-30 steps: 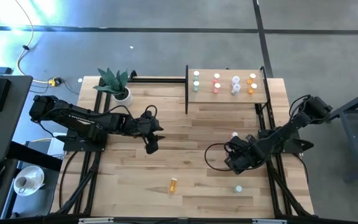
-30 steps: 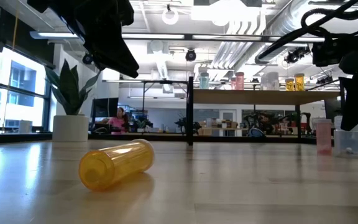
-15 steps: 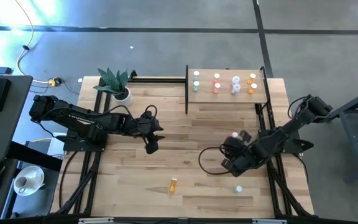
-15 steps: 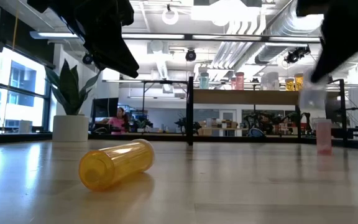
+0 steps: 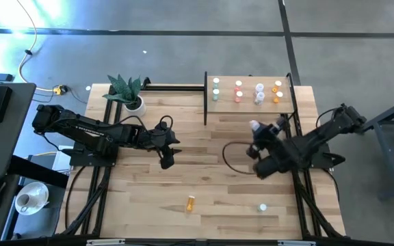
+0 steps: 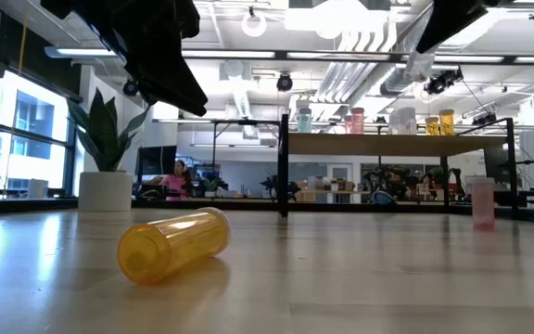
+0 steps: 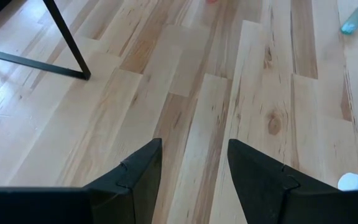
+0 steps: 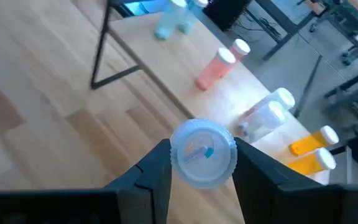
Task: Pick and place medicine bottles onto shelf by color
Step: Put the transparent pill bottle on the shelf aligned with the other transparent pill bottle
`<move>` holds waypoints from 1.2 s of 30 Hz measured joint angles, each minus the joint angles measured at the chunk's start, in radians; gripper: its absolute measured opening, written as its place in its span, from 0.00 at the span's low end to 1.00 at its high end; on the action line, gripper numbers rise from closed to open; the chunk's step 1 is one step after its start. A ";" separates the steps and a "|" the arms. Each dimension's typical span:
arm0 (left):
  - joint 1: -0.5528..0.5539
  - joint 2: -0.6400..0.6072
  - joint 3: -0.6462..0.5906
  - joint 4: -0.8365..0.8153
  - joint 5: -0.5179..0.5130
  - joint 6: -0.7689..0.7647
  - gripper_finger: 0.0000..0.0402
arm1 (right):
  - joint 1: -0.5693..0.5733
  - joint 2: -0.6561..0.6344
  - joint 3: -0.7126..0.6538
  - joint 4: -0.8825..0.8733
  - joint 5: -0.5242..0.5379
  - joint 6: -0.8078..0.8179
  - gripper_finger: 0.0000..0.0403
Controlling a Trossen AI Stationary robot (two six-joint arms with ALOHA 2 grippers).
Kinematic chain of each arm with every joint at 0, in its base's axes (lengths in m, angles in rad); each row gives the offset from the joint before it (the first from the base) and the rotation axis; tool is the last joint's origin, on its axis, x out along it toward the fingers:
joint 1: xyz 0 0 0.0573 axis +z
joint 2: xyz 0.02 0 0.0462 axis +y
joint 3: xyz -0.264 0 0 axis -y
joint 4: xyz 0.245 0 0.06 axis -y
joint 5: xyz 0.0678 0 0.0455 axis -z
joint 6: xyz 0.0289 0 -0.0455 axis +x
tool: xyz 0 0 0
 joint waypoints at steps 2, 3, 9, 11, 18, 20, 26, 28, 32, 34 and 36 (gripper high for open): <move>0.000 0.000 0.000 0.000 0.000 0.001 0.43 | -0.050 -0.020 -0.013 0.016 0.000 -0.052 0.31; 0.000 0.000 0.000 0.000 0.000 0.000 0.43 | -0.078 -0.026 -0.016 0.012 0.001 -0.067 0.31; 0.000 0.000 0.000 -0.003 0.000 0.001 0.43 | -0.238 -0.092 -0.048 -0.002 -0.032 -0.077 0.31; 0.000 0.000 0.000 -0.004 0.000 0.001 0.43 | -0.285 -0.115 -0.049 0.007 -0.067 -0.113 0.31; 0.000 0.000 0.000 -0.002 0.000 0.001 0.43 | -0.474 -0.216 -0.049 0.087 -0.244 -0.257 0.31; 0.000 0.000 0.000 -0.001 0.000 0.000 0.43 | -0.534 -0.238 -0.049 0.145 -0.310 -0.327 0.31; 0.000 0.000 0.000 -0.001 0.000 0.001 0.43 | -0.697 -0.261 -0.050 0.349 -0.532 -0.542 0.31; 0.000 0.000 0.000 -0.002 0.000 0.001 0.43 | -0.744 -0.259 -0.050 0.380 -0.573 -0.579 0.31; 0.000 0.000 0.000 -0.003 0.000 0.001 0.43 | -0.823 -0.251 -0.050 0.388 -0.635 -0.620 0.31; 0.000 0.000 0.000 -0.006 0.000 0.001 0.43 | -0.851 -0.247 -0.050 0.387 -0.659 -0.628 0.31; 0.000 0.000 0.000 -0.007 0.000 0.001 0.43 | -0.872 -0.247 -0.050 0.387 -0.665 -0.635 0.31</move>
